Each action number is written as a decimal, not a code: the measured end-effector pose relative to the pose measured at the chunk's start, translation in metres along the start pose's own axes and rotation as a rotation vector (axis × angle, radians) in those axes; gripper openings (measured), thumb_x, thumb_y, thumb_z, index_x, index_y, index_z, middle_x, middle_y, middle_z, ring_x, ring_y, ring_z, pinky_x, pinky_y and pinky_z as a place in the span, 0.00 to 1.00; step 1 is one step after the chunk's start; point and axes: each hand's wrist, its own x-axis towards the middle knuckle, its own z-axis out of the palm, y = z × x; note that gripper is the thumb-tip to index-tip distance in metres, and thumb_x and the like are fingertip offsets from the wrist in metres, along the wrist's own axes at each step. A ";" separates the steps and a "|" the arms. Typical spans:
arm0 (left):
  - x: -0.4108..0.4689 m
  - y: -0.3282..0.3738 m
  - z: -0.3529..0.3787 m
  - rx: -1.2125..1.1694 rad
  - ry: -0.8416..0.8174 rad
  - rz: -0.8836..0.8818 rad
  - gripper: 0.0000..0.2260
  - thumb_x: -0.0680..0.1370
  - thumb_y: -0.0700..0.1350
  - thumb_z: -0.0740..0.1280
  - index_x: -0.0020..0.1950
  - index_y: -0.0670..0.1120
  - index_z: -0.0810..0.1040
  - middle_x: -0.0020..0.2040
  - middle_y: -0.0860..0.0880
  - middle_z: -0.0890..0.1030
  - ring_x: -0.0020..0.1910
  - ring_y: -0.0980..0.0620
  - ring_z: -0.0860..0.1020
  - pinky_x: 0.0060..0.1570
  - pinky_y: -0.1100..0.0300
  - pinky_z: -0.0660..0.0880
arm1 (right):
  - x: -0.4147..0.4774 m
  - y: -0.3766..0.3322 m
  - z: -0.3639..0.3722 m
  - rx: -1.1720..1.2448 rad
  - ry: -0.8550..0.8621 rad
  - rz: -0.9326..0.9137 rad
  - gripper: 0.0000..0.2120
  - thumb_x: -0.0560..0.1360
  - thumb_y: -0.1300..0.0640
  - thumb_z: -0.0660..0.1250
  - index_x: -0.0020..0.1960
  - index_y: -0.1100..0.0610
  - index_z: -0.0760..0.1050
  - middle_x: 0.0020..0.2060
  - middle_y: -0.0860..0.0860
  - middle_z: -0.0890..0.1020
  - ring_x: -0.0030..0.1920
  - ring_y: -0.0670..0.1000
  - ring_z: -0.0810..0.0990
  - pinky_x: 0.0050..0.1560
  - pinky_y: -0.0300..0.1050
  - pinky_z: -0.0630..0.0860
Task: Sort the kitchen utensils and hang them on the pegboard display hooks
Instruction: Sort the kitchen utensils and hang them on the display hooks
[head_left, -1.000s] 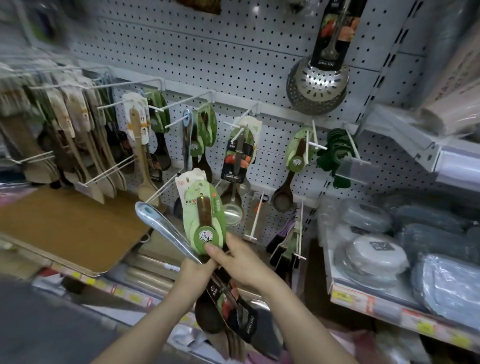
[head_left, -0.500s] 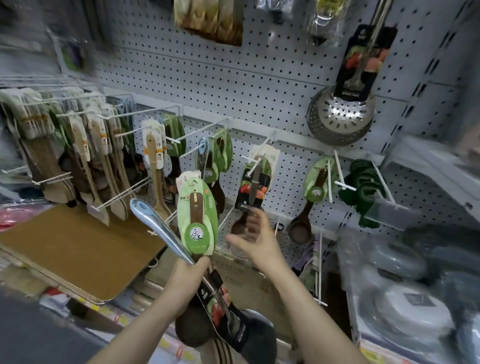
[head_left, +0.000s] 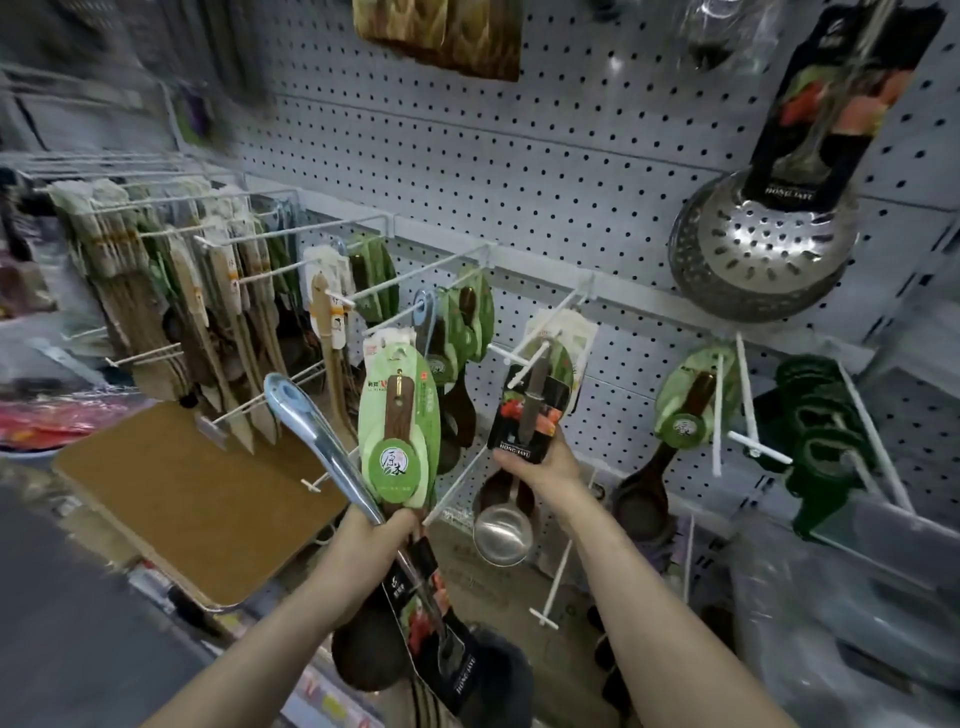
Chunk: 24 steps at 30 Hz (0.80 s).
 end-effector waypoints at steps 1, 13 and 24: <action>0.000 0.000 -0.001 -0.005 0.007 -0.003 0.09 0.68 0.47 0.65 0.44 0.45 0.78 0.49 0.39 0.81 0.53 0.39 0.77 0.57 0.43 0.74 | 0.002 0.002 0.003 -0.008 0.017 -0.005 0.37 0.67 0.48 0.79 0.71 0.50 0.66 0.62 0.48 0.77 0.62 0.51 0.76 0.62 0.47 0.72; 0.006 -0.002 0.008 -0.009 0.027 -0.005 0.12 0.66 0.46 0.63 0.44 0.41 0.79 0.46 0.45 0.83 0.51 0.45 0.79 0.58 0.45 0.75 | 0.010 0.014 -0.003 -0.075 -0.175 0.002 0.50 0.49 0.35 0.83 0.65 0.47 0.68 0.56 0.46 0.81 0.58 0.49 0.80 0.64 0.53 0.75; 0.007 -0.005 0.009 -0.020 0.014 0.002 0.07 0.71 0.47 0.66 0.46 0.49 0.79 0.46 0.46 0.83 0.50 0.47 0.80 0.55 0.49 0.76 | -0.005 0.010 -0.001 -0.018 -0.217 0.029 0.19 0.64 0.52 0.81 0.51 0.46 0.77 0.49 0.47 0.84 0.50 0.45 0.81 0.53 0.41 0.77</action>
